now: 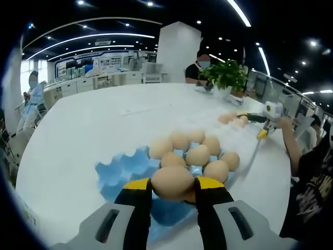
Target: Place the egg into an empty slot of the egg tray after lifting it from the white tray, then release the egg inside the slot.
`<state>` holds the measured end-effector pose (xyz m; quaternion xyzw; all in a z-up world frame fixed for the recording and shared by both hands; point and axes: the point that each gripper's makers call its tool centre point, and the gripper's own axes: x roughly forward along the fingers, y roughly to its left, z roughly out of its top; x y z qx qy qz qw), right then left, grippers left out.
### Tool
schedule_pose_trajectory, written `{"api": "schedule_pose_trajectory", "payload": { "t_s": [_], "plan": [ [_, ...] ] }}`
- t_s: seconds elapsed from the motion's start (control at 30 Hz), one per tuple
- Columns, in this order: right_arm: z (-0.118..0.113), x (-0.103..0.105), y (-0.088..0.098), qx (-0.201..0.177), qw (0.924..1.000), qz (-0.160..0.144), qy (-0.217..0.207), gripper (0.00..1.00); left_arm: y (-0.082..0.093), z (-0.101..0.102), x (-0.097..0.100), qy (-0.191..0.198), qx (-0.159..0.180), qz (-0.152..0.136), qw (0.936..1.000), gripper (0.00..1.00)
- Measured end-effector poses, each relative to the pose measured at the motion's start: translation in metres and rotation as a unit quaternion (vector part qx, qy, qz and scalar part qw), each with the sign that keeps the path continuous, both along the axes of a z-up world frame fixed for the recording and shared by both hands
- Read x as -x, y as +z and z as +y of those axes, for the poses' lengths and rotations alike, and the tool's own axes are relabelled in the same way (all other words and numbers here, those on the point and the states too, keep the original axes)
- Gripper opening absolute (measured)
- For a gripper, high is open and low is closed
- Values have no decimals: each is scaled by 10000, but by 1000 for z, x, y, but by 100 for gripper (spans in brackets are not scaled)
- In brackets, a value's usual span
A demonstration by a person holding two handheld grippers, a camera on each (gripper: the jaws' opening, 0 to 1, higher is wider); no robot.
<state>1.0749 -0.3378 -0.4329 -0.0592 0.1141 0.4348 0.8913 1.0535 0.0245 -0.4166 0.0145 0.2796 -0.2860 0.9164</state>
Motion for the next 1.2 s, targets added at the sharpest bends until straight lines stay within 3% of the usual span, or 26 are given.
{"api": "schedule_pose_trajectory", "payload": {
  "t_s": [0.1,0.3,0.33,0.37,0.63,0.73,1.07,1.2],
  "plan": [
    [0,0,0,-1,10000,0,-2,100,-3,6,4,1,-91,68,9999,33],
    [1,1,0,-9,10000,-6,-1,100,-19,17,13,-267,-938,185,9951,33],
    [1,1,0,-10,10000,-7,-2,100,-14,15,5,-379,-1023,-92,9940,33],
    [1,1,0,-11,10000,-7,-2,100,-16,15,6,-338,-1006,37,9943,33],
    [2,2,0,-16,10000,-10,-5,100,-17,13,6,-538,-1378,27,9890,33],
    [3,2,1,-15,10000,-11,-5,100,-17,12,7,-649,-1647,46,9842,33],
    [5,3,1,-18,10000,-14,-10,100,-16,11,8,-619,-1645,126,9843,33],
    [6,4,2,-23,10000,-17,-10,100,-15,9,8,-673,-1832,28,9808,33]
  ]
}}
